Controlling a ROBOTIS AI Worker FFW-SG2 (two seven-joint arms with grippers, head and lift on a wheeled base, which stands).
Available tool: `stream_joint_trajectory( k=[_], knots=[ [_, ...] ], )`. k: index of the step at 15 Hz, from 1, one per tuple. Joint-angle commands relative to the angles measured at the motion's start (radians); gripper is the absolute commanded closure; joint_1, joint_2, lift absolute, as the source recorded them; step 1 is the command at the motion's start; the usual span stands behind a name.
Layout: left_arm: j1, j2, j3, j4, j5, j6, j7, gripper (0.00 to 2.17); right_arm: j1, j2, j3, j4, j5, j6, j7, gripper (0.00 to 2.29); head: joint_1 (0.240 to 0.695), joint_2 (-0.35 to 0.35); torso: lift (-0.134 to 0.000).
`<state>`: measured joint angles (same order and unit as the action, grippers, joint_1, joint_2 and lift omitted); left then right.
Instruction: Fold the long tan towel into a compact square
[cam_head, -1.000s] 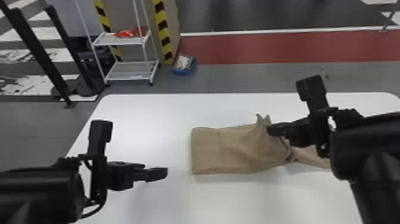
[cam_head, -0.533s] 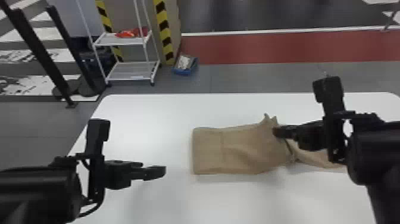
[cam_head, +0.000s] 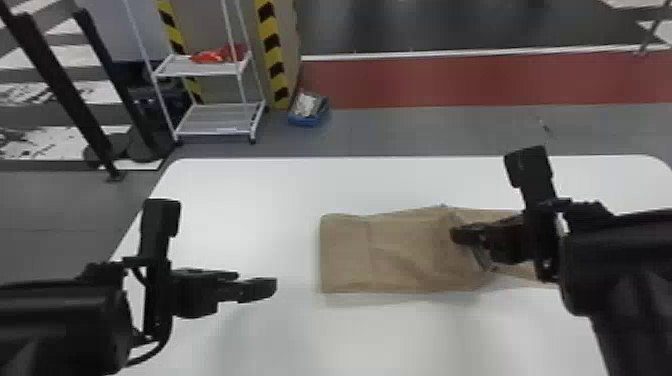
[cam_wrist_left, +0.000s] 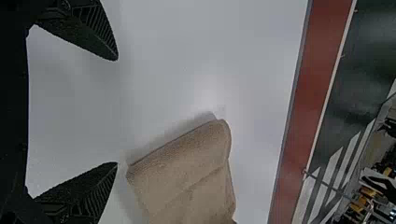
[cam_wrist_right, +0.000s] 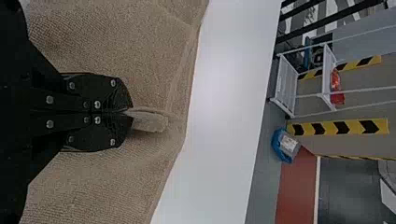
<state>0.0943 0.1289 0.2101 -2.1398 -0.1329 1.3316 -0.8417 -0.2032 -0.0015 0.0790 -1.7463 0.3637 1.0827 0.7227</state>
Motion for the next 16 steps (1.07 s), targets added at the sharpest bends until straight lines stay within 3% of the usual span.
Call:
stream_joint_trajectory(
  k=[1,5,8,10,16],
  knots=[
    [0.001,-0.006,-0.018,0.0,0.016,0.002,0.009,0.08,0.021,0.002,0.004,0.007,-0.008,-0.034,0.001,1.51,0.695,0.119,-0.125],
    [-0.033,-0.029,-0.083,0.009,0.038,0.005,0.069,0.08,0.065,0.002,-0.016,-0.028,-0.019,-0.046,0.009,1.51,0.695,0.102,-0.125],
    [-0.057,-0.055,-0.133,0.052,0.047,-0.004,0.187,0.08,0.096,0.002,-0.018,-0.058,-0.019,-0.049,0.009,1.51,0.695,0.078,-0.125],
    [-0.087,-0.063,-0.144,0.109,0.088,-0.022,0.24,0.1,0.096,0.002,-0.025,-0.064,-0.02,-0.049,0.009,1.51,0.695,0.065,-0.125],
    [-0.142,-0.074,-0.146,0.127,0.142,-0.044,0.257,0.13,0.105,0.002,-0.015,-0.09,-0.019,-0.031,0.029,1.51,0.695,0.026,-0.125]
  ],
)
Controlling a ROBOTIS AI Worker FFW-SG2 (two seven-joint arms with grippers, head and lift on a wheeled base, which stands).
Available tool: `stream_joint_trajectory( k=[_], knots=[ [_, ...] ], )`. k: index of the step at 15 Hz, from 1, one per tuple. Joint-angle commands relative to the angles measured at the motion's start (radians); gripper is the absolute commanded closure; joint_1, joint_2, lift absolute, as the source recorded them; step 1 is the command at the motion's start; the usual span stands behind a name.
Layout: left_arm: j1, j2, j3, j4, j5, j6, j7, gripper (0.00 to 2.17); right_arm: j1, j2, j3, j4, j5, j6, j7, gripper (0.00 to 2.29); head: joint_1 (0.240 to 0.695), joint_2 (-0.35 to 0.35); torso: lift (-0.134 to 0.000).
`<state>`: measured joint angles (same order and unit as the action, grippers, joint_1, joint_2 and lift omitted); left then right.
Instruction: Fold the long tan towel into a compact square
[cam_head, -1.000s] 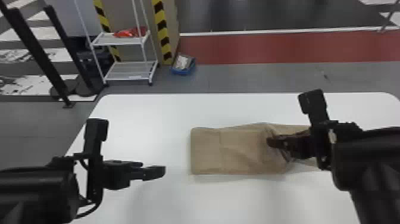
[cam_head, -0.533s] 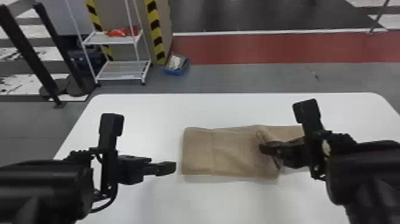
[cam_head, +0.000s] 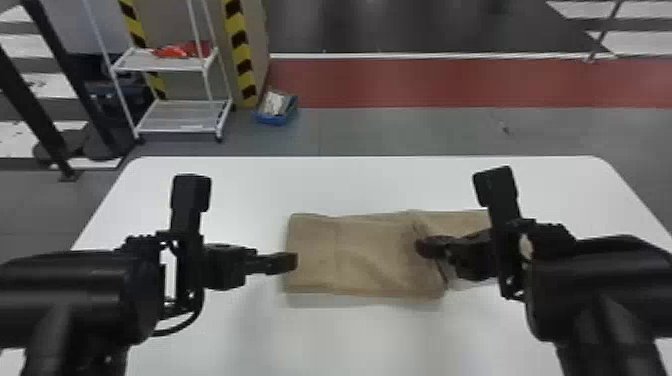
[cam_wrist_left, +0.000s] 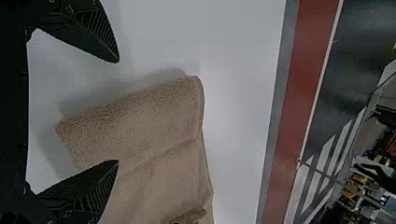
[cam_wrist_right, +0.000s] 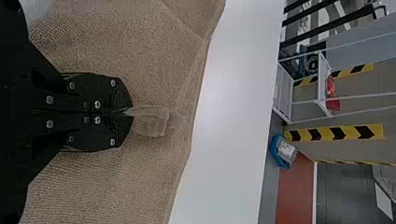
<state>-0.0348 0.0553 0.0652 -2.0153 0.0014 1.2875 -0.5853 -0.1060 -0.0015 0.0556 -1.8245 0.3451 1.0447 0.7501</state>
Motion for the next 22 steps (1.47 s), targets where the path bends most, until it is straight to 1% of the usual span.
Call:
stream_joint_trajectory(
  k=[1,3,4,6,7,11,12,15,16,19,22],
  knots=[
    [-0.016,-0.002,-0.002,0.018,0.016,-0.003,0.009,0.13,0.008,0.002,0.013,-0.015,0.0,0.01,0.002,1.51,0.695,0.028,-0.125],
    [-0.034,-0.012,-0.01,0.053,0.019,-0.027,0.027,0.13,0.005,0.002,0.021,-0.024,0.002,0.022,0.002,1.51,0.695,0.032,-0.125],
    [-0.043,-0.012,-0.019,0.081,0.019,-0.049,0.033,0.13,0.005,0.002,0.024,-0.027,0.002,0.028,0.002,1.51,0.695,0.032,-0.125],
    [-0.073,-0.014,-0.042,0.155,0.017,-0.128,0.07,0.14,0.003,0.002,0.024,-0.029,0.0,0.028,0.002,1.51,0.695,0.03,-0.125],
    [-0.096,-0.018,-0.05,0.191,0.017,-0.141,0.079,0.14,0.002,0.002,0.021,-0.03,0.0,0.031,0.0,1.51,0.695,0.029,-0.125],
    [-0.122,-0.04,-0.079,0.237,0.017,-0.168,0.081,0.16,-0.009,0.002,0.023,-0.033,0.0,0.047,0.002,1.51,0.695,0.011,-0.125],
    [-0.128,-0.04,-0.091,0.247,0.012,-0.168,0.082,0.21,-0.011,0.002,0.026,-0.033,-0.001,0.053,0.0,1.51,0.695,0.005,-0.125],
    [-0.148,-0.04,-0.099,0.293,0.0,-0.178,0.091,0.22,-0.012,0.002,0.029,-0.042,-0.001,0.068,0.003,1.51,0.695,-0.009,-0.125],
    [-0.148,-0.038,-0.096,0.297,-0.003,-0.178,0.096,0.27,-0.012,0.002,0.029,-0.052,-0.006,0.071,0.005,1.51,0.695,-0.009,-0.125],
    [-0.139,-0.031,-0.068,0.279,-0.004,-0.174,0.105,0.25,-0.015,0.002,0.029,-0.059,-0.006,0.081,0.005,1.51,0.695,0.001,-0.125],
    [-0.132,-0.028,-0.064,0.27,-0.004,-0.153,0.105,0.19,-0.02,0.002,0.03,-0.064,-0.006,0.087,0.005,1.51,0.695,0.015,-0.125]
  ],
)
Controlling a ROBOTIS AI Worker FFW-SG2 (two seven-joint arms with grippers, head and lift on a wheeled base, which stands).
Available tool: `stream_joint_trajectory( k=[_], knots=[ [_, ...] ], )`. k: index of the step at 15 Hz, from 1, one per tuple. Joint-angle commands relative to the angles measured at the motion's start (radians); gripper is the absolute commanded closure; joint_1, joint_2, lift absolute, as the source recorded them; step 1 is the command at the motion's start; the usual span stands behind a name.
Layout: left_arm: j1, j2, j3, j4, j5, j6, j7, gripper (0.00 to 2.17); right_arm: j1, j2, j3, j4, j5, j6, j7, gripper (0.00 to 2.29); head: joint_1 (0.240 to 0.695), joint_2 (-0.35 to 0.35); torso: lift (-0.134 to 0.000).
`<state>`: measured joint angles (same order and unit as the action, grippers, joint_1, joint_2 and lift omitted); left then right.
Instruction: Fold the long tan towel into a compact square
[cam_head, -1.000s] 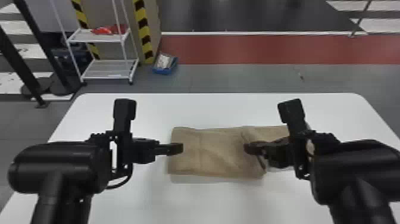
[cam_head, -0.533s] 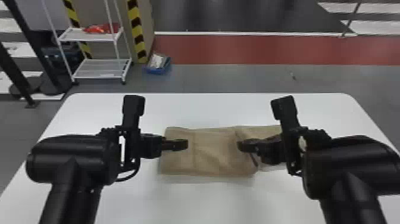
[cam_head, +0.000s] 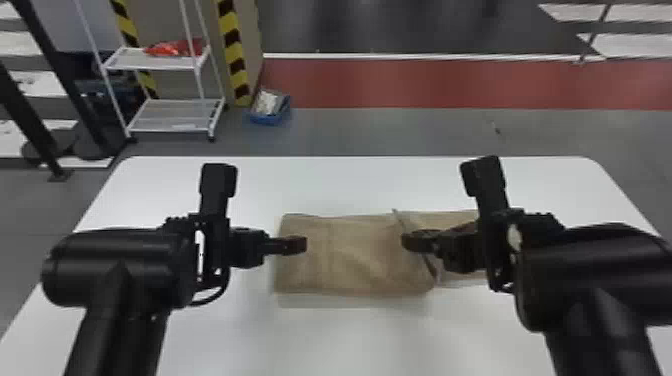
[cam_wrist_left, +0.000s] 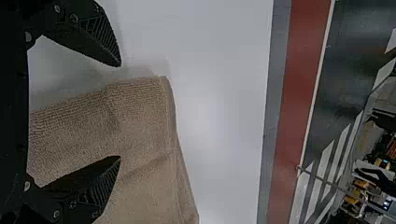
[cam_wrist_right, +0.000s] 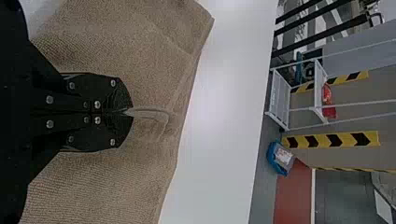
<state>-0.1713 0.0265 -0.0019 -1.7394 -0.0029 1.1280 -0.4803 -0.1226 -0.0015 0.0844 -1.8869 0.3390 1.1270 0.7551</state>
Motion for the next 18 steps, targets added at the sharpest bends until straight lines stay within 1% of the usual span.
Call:
stream_joint_trajectory(
  k=[1,4,5,6,7,8,9,11,14,18],
  knots=[
    [0.009,0.001,0.011,-0.008,0.0,0.006,0.002,0.18,-0.006,0.002,0.001,-0.001,0.0,0.008,0.001,1.51,0.695,0.018,-0.125],
    [0.001,0.004,0.005,0.0,-0.019,0.016,-0.008,0.23,-0.005,0.002,0.003,-0.006,0.0,0.014,0.001,1.51,0.695,0.026,-0.125],
    [-0.002,0.004,0.002,0.006,-0.035,0.013,-0.023,0.45,-0.005,0.002,0.003,-0.011,0.0,0.017,0.001,1.51,0.695,0.026,-0.125],
    [-0.002,0.004,0.003,0.009,-0.049,0.013,-0.06,0.79,-0.005,0.002,0.005,-0.015,0.0,0.017,0.001,1.51,0.695,0.027,-0.125],
    [-0.002,0.004,0.003,0.009,-0.049,0.013,-0.081,1.2,-0.005,0.002,0.003,-0.015,0.0,0.017,0.001,1.51,0.695,0.026,-0.125],
    [-0.002,0.004,0.005,0.007,-0.049,0.013,-0.089,1.6,-0.006,0.002,0.003,-0.017,0.0,0.017,0.001,1.51,0.695,0.023,-0.125],
    [0.001,0.004,0.011,0.006,-0.049,0.013,-0.087,1.9,-0.006,0.002,0.001,-0.021,-0.001,0.02,0.001,1.51,0.695,0.022,-0.125],
    [0.001,0.006,0.026,-0.009,-0.049,0.016,-0.106,1.91,-0.012,0.002,-0.011,-0.032,-0.023,0.017,0.001,1.51,0.695,0.021,-0.125],
    [0.006,0.012,0.042,-0.026,-0.051,0.028,-0.127,1.91,-0.034,0.002,-0.052,-0.041,-0.054,0.008,0.001,1.51,0.695,0.026,-0.125],
    [0.01,0.015,0.046,-0.026,-0.054,0.025,-0.129,1.91,-0.045,0.002,-0.08,0.02,-0.024,-0.072,0.0,1.51,0.695,0.02,-0.125]
  ],
)
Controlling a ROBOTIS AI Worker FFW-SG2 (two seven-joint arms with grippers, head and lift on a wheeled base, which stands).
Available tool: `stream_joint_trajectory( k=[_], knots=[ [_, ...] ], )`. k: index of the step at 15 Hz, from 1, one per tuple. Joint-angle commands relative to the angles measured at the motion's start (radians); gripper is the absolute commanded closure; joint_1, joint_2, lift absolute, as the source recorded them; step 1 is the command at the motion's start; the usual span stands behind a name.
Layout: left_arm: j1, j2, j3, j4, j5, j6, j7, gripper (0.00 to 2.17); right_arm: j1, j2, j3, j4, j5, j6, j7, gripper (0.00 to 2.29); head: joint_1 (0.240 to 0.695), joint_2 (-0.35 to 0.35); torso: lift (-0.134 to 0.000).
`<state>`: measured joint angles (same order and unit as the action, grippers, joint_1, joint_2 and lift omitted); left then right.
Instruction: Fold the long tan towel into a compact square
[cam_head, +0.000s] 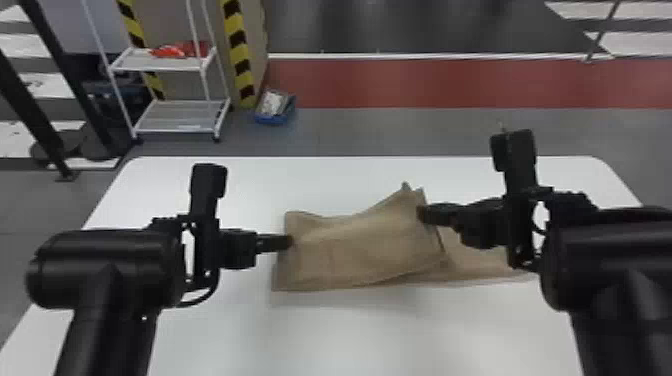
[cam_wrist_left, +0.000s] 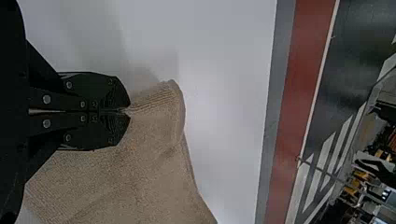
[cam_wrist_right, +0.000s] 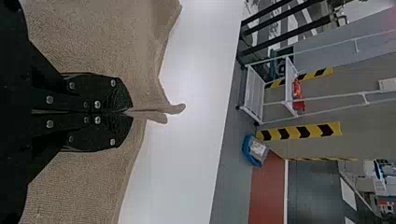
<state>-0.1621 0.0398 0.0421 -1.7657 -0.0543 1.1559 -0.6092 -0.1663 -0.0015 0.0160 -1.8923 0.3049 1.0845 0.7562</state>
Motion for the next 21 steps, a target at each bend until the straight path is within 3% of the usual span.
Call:
stream_joint_trajectory(
  k=[1,3,4,5,6,10,15,21],
  knots=[
    [0.001,0.002,0.002,0.0,-0.002,-0.003,0.0,1.91,-0.002,0.002,-0.022,0.045,0.014,-0.051,-0.001,1.51,0.695,0.014,-0.125],
    [0.006,0.002,0.004,0.0,-0.002,-0.003,0.0,1.82,-0.01,0.002,-0.03,0.081,0.028,-0.07,-0.001,1.51,0.695,0.008,-0.125],
    [0.01,0.002,0.005,-0.001,-0.002,-0.006,0.0,1.35,-0.01,0.002,-0.03,0.088,0.034,-0.085,-0.001,1.51,0.695,0.004,-0.125],
    [0.013,0.002,0.005,-0.008,-0.001,-0.006,0.002,0.37,-0.01,0.002,-0.028,0.098,0.036,-0.085,-0.003,1.51,0.695,-0.001,-0.125],
    [0.016,0.002,0.007,-0.012,-0.001,-0.006,0.003,0.0,-0.013,0.002,-0.028,0.104,0.043,-0.088,-0.005,1.51,0.695,-0.002,-0.125],
    [0.021,0.003,0.035,-0.038,0.001,-0.003,-0.021,0.03,0.008,0.002,-0.028,0.084,0.039,-0.051,0.0,1.51,0.695,-0.004,-0.125],
    [0.03,0.022,0.058,-0.051,0.002,-0.003,-0.021,0.04,0.042,0.002,-0.061,-0.076,0.006,0.071,0.023,1.51,0.695,0.017,-0.125],
    [0.052,0.023,0.079,-0.078,0.01,-0.003,-0.029,0.04,0.039,0.002,-0.11,-0.105,-0.015,0.105,0.02,1.51,0.695,0.007,-0.125]
  ],
)
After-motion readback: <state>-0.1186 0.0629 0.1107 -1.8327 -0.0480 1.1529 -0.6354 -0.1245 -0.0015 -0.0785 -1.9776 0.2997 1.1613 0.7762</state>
